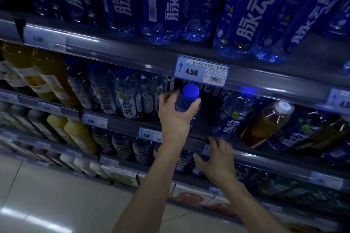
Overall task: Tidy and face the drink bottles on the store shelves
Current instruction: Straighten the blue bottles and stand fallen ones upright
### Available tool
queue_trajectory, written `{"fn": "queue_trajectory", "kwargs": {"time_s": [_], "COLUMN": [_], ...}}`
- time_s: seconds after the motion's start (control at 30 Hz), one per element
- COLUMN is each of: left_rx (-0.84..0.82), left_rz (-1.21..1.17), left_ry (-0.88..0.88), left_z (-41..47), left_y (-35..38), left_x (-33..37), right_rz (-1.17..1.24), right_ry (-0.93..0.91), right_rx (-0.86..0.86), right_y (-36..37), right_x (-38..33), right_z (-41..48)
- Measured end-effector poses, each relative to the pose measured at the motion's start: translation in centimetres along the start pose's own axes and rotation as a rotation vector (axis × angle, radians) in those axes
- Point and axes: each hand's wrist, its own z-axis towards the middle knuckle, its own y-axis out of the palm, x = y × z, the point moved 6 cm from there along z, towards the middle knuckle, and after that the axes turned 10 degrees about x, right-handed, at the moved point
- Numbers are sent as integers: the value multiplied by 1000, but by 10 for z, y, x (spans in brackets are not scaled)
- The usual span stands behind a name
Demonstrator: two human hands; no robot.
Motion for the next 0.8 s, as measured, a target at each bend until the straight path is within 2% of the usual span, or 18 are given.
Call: {"fn": "queue_trajectory", "kwargs": {"time_s": [0.2,0.53,0.8], "left_rx": [17,-94,-289], "left_rz": [-27,-52,-4], "left_ry": [-33,-118,-149], "left_z": [1,12,10], "left_y": [10,28,33], "left_x": [-9,-12,-25], "right_rz": [-2,6,5], "right_ry": [-1,-1,8], "right_rx": [-6,-11,-37], "right_y": [0,4,4], "right_x": [0,1,1], "right_z": [0,-2,-1]}}
